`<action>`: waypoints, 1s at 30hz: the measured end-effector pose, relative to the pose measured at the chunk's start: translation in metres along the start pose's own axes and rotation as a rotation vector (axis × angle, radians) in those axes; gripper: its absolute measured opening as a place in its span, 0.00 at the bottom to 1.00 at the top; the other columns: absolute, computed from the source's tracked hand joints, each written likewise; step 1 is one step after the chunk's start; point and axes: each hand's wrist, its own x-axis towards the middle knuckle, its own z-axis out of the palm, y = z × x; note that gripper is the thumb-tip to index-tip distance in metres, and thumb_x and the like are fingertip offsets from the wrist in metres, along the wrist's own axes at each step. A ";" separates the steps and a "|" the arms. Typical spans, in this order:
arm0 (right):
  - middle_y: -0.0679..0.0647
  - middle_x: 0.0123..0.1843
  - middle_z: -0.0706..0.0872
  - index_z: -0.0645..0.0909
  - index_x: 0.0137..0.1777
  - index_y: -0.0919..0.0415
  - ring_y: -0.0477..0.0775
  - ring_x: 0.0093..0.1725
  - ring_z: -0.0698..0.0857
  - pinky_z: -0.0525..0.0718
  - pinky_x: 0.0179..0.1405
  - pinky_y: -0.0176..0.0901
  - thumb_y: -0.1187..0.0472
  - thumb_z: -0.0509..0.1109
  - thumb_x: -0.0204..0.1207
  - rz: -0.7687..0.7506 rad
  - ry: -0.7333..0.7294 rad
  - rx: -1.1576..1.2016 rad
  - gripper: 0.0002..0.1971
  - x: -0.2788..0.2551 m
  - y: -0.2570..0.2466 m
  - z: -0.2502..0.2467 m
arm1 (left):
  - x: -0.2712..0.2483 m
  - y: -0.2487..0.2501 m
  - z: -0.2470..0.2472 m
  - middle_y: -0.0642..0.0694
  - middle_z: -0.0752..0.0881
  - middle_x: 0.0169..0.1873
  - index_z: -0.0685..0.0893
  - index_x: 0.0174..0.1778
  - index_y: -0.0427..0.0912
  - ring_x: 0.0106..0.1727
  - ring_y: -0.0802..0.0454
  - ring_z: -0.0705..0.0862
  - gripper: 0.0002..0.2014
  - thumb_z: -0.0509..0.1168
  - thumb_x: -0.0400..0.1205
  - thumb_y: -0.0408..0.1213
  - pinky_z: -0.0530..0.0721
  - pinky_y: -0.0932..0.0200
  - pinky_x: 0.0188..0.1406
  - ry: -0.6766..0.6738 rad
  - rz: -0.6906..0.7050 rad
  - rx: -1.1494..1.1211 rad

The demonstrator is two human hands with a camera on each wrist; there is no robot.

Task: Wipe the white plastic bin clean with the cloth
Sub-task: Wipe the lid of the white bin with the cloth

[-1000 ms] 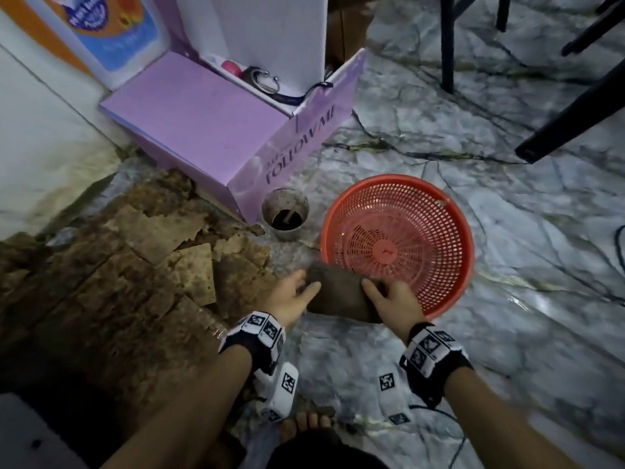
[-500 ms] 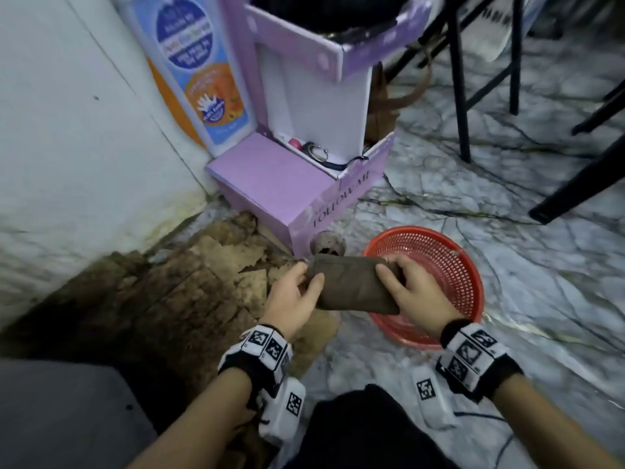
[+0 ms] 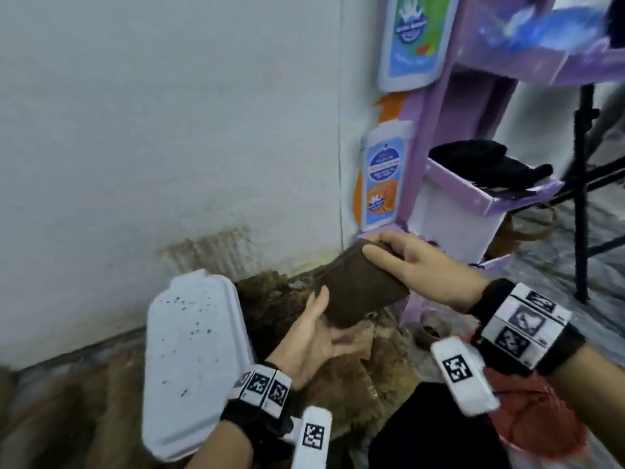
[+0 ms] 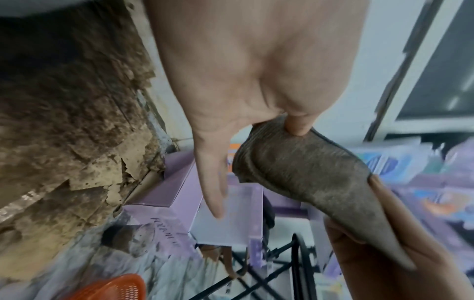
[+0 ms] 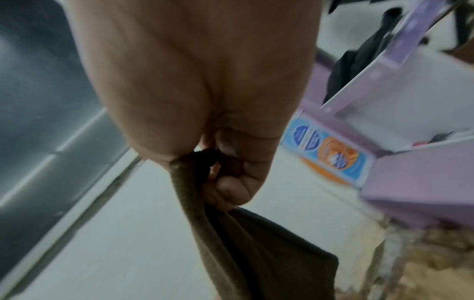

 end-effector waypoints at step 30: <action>0.51 0.59 0.77 0.69 0.65 0.54 0.52 0.59 0.77 0.78 0.54 0.42 0.52 0.73 0.78 0.277 0.231 -0.207 0.20 -0.037 0.018 0.294 | -0.100 0.085 -0.176 0.52 0.86 0.66 0.80 0.68 0.54 0.69 0.50 0.81 0.16 0.67 0.86 0.35 0.79 0.45 0.69 0.436 0.418 1.595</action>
